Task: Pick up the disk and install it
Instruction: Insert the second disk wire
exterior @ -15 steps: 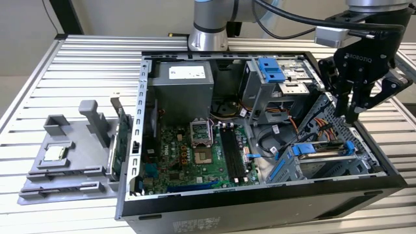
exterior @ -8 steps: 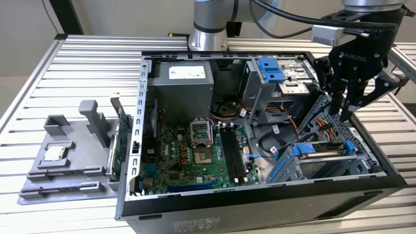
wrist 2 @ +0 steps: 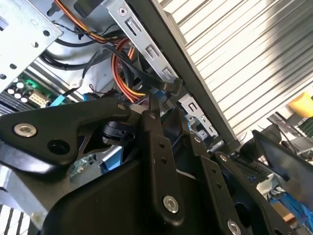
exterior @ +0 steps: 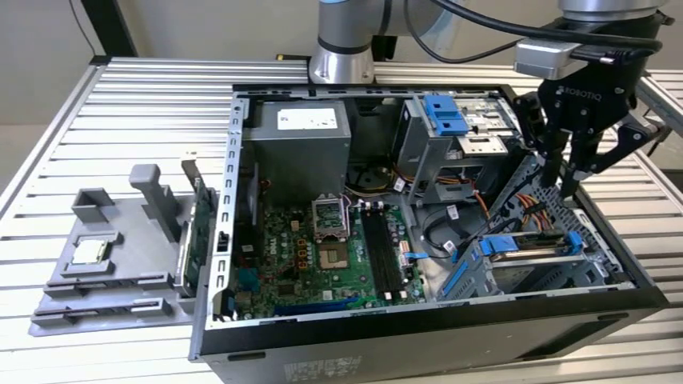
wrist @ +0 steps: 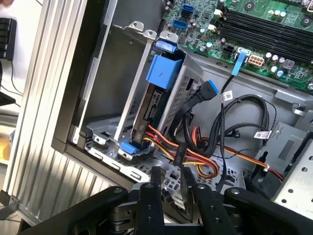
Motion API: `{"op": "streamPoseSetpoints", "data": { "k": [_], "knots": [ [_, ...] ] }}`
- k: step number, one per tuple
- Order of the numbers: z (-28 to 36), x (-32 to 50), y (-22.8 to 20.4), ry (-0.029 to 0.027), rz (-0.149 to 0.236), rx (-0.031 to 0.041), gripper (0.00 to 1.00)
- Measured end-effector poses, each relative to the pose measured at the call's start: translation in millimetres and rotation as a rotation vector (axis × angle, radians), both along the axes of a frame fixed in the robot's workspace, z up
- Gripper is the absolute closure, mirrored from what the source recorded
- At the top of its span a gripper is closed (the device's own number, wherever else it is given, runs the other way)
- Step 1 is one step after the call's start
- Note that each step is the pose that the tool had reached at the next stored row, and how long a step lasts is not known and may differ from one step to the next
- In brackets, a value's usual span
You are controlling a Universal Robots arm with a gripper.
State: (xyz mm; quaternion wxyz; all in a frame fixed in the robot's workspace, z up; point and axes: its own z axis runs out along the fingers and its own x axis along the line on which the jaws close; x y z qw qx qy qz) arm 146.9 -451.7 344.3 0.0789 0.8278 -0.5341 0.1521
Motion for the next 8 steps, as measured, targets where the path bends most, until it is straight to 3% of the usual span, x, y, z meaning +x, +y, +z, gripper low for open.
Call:
{"op": "streamPoseSetpoints", "data": {
  "k": [8],
  "knots": [
    [-0.3,4.3,0.4,0.0000,0.026,-0.0001,0.00]
  ]
}}
